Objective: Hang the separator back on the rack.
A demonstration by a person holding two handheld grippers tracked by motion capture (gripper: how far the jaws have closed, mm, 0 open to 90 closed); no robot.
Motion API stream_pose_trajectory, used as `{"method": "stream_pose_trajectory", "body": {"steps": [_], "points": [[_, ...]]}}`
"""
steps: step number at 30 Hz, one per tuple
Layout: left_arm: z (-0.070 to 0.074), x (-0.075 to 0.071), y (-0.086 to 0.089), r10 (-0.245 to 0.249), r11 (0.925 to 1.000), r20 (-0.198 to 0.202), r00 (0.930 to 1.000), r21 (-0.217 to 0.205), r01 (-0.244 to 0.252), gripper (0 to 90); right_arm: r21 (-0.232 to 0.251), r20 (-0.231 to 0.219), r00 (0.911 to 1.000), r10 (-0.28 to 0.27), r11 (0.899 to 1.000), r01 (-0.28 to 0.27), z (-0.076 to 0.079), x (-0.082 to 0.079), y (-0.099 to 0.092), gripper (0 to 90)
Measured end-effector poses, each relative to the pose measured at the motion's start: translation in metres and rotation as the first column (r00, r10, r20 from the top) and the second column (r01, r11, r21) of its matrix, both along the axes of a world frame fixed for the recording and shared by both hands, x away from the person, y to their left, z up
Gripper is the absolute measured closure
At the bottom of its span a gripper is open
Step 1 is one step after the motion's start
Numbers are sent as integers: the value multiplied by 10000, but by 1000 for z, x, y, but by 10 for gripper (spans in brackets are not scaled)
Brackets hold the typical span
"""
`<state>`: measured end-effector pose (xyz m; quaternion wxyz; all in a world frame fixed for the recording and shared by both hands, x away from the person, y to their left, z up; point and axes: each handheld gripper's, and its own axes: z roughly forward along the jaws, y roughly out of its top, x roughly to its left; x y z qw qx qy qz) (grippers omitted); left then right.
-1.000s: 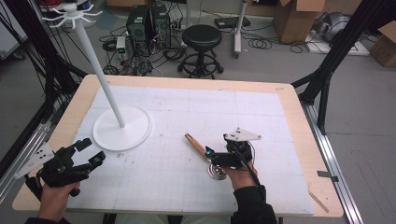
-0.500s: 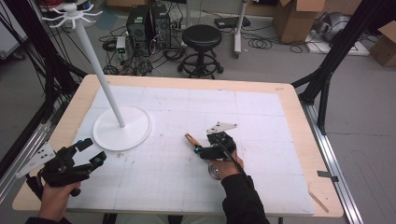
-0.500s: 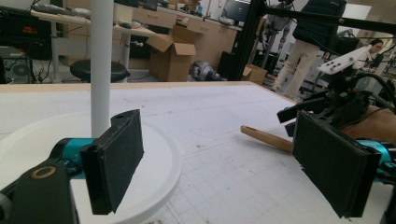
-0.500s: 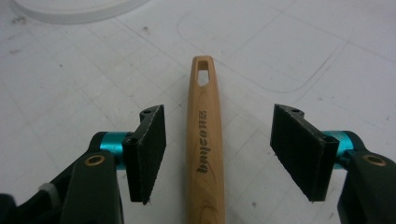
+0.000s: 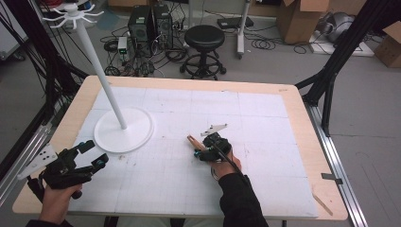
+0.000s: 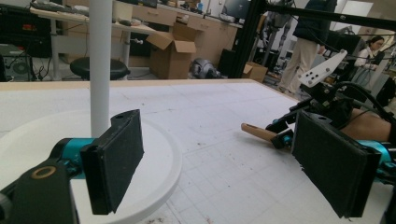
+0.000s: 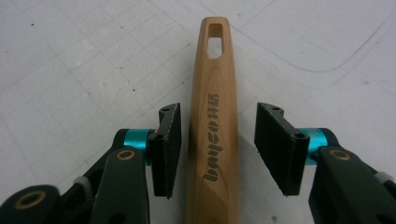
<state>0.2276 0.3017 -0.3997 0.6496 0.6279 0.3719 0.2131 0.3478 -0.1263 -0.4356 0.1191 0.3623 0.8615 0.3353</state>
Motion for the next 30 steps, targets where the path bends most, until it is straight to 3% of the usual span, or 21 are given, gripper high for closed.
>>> {"method": "stream_pose_trajectory", "body": {"steps": [7, 15, 20, 25, 30], "points": [[0, 0, 0, 19, 10000, -32, 10000, -17, -19, 173, -167, 34, 10000, 70, 9998, -69, 0, 1, 0, 634], [0, 0, 0, 29, 10000, -52, 10000, -18, -29, 173, -370, 69, 9999, 121, 9992, -118, 1, -1, 2, 665], [0, 0, 0, 14, 10000, -45, 10000, 30, -14, 173, -249, -11, 9999, 154, 9996, -155, 3, -2, 0, 668], [-1, 0, 0, 23, 10000, -62, 10000, 8, -23, 173, -11, 267, 9995, 162, 9999, -162, 11, -4, -4, 694], [0, 0, 0, 43, 10000, -56, 10000, 14, -43, 173, 177, 126, 9996, 244, 9995, -246, 15, -2, -10, 697]]}}
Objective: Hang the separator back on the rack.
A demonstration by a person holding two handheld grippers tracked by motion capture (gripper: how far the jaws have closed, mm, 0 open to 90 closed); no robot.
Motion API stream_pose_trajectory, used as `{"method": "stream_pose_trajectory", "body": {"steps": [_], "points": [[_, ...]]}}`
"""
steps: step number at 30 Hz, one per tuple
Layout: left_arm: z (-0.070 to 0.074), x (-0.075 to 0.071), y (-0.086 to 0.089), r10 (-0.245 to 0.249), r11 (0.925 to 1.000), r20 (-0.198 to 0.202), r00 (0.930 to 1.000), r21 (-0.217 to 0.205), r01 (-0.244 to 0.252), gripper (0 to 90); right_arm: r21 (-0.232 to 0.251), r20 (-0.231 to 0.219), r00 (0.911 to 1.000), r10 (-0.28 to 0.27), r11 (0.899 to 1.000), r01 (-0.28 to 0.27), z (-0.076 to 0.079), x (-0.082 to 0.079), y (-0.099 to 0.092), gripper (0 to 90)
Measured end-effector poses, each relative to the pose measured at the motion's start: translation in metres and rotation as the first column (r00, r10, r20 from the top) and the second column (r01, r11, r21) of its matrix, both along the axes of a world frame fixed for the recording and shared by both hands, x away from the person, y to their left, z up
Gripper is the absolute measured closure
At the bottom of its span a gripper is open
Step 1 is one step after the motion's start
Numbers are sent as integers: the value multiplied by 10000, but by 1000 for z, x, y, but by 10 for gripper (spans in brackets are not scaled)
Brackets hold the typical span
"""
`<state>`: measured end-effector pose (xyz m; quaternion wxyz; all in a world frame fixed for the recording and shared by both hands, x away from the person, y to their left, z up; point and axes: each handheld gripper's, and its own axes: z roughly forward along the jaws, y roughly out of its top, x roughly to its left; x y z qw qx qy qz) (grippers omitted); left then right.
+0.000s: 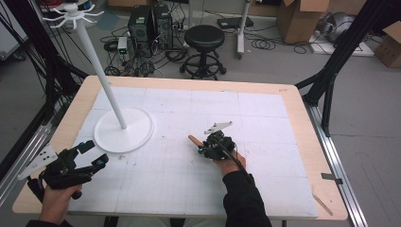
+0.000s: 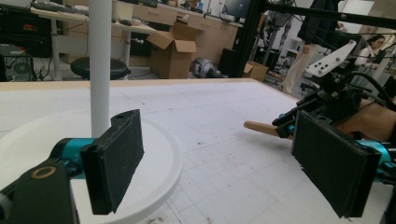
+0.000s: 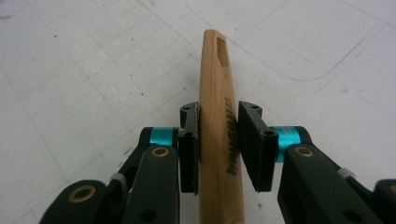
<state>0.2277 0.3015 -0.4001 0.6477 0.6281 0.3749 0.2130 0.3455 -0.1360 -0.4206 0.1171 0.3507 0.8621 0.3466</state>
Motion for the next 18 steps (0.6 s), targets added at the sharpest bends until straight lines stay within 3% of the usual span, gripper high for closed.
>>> {"method": "stream_pose_trajectory", "body": {"steps": [7, 18], "points": [[0, 0, 0, -4, 10000, -13, 10000, -29, 4, 173, -532, -270, 9993, 276, 9982, -290, -6, -1, 8, 685], [0, 0, 1, 27, 10000, 4, 10000, -49, -27, 173, -486, -574, 9981, 212, 9985, -240, -11, 1, 8, 641]]}}
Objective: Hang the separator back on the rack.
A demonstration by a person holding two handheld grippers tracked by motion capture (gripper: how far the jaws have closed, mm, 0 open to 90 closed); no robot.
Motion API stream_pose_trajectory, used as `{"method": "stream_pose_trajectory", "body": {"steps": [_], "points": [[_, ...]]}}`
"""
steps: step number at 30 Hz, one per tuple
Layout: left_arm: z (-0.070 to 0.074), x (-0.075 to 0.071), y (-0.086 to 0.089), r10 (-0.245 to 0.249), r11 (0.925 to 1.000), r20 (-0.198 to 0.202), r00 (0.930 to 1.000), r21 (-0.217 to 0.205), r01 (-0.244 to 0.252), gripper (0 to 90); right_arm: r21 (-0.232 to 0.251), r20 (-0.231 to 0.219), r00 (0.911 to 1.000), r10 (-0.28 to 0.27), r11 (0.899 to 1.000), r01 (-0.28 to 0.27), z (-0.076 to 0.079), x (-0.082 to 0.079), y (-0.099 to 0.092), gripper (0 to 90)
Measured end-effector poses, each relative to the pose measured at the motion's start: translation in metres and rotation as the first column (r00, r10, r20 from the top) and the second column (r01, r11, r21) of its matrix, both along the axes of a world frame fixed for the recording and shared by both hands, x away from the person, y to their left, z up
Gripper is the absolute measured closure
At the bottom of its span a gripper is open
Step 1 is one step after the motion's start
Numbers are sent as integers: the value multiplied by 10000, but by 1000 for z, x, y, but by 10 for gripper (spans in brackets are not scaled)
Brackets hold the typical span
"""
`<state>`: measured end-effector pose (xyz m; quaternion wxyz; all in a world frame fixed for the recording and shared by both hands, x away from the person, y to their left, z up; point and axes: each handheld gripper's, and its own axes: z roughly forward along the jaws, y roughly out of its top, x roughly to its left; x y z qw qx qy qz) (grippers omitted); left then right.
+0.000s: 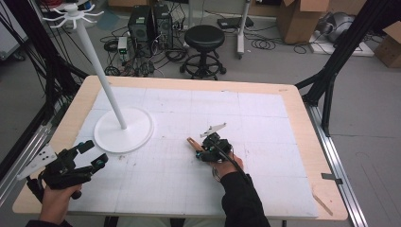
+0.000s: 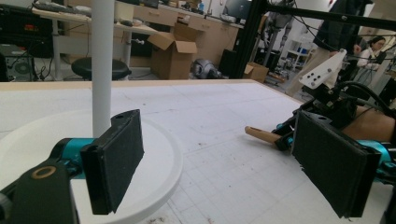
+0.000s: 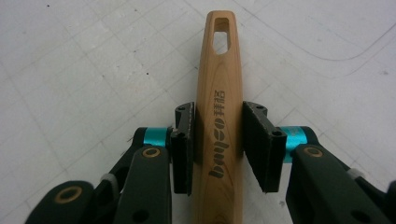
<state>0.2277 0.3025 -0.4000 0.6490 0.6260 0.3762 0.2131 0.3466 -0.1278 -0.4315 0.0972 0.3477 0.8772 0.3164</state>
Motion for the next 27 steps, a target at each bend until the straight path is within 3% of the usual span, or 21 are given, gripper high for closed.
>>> {"method": "stream_pose_trajectory", "body": {"steps": [3, 9, 15, 19, 27], "points": [[0, 0, 0, 1, 10000, -9, 10000, 25, -1, 173, 119, -24, 9999, -156, 9998, 156, 0, 1, -1, 562], [0, 0, 0, -11, 10000, -7, 10000, 41, 11, 173, 128, 133, 9996, -259, 9996, 257, -1, 3, 4, 506], [0, 0, 0, -3, 10000, -3, 10000, 32, 3, 173, -2, 55, 9996, -285, 9996, 285, -1, 6, 10, 635], [0, 0, 0, -10, 10000, -8, 10000, 49, 10, 173, 163, -34, 9995, -310, 9994, 310, -1, 8, 8, 648], [0, 0, 0, -10, 10000, -6, 10000, 57, 10, 173, -83, 196, 9996, -211, 9997, 212, 0, 5, 11, 665]]}}
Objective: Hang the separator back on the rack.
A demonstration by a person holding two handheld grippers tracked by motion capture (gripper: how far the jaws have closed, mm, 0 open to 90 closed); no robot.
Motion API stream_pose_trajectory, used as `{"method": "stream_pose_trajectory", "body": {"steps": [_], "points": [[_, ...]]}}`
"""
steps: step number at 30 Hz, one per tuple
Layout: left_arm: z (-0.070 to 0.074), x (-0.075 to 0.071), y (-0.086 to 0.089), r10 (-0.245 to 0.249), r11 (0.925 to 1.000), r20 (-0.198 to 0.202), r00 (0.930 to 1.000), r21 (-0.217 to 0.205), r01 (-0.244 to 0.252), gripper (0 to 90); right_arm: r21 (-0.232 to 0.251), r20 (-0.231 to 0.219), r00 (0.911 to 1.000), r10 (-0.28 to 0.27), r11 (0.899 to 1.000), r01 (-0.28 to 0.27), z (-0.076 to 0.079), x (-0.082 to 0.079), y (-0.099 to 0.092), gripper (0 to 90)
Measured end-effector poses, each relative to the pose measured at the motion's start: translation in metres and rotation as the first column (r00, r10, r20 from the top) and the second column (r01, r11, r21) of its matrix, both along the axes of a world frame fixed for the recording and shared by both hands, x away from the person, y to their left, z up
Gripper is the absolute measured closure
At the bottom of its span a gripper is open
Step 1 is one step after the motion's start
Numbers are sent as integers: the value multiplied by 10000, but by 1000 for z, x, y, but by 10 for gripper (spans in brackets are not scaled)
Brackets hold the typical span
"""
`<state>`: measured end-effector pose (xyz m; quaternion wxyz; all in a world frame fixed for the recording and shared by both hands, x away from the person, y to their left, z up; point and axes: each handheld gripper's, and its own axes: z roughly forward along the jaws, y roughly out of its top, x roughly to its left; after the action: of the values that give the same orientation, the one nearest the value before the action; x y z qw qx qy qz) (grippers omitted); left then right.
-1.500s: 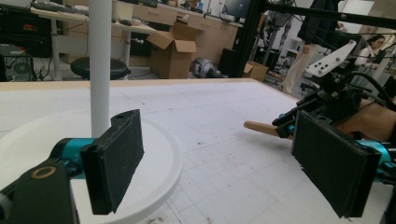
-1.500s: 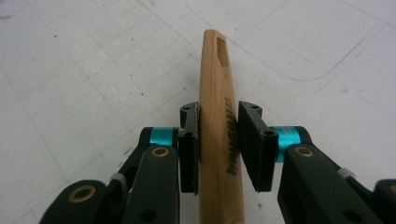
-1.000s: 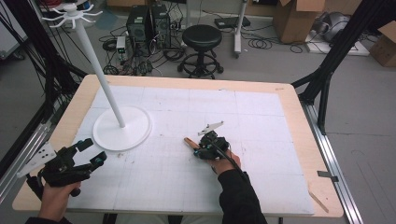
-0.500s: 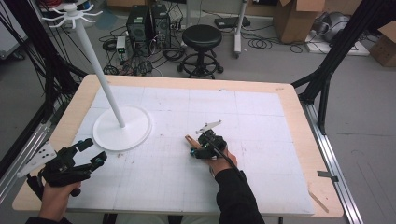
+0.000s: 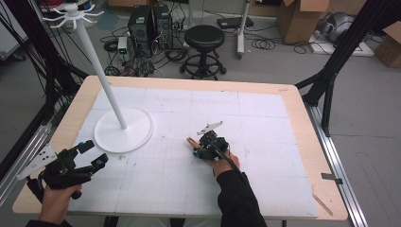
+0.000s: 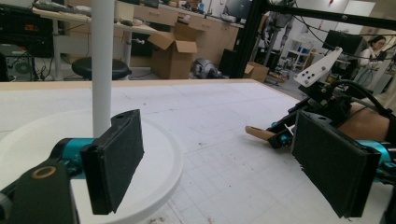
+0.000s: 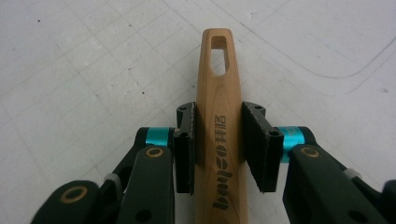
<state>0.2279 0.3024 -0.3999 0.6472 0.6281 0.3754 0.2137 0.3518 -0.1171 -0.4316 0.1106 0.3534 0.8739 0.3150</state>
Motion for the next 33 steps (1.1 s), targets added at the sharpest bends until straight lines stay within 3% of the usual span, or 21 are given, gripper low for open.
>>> {"method": "stream_pose_trajectory", "body": {"steps": [11, 19, 23, 28, 31, 33], "points": [[0, 0, 0, 10, 10000, -5, 10000, -50, -10, 174, -130, 87, 9998, 185, 9997, -183, 2, -4, 2, 671], [1, -1, -2, -99, 9999, -5, 10000, -135, 99, 173, 945, 470, 9975, 522, 9939, -565, 19, -14, -7, 672], [2, -1, -5, -247, 9996, 47, 9997, -168, 248, 173, 1687, 744, 9945, 739, 9819, -856, 28, -25, -16, 672], [8, -3, -12, -495, 9983, 175, 9986, -314, 500, 177, 2500, 1075, 9887, 1042, 9597, -1283, 39, -39, -26, 673], [12, -4, -17, -657, 9973, 240, 9976, -303, 664, 177, 3020, 1302, 9847, 1155, 9414, -1504, 47, -49, -32, 673], [17, -4, -23, -910, 9951, 288, 9954, -361, 920, 173, 3420, 1531, 9793, 1322, 9227, -1780, 52, -56, -35, 672]]}}
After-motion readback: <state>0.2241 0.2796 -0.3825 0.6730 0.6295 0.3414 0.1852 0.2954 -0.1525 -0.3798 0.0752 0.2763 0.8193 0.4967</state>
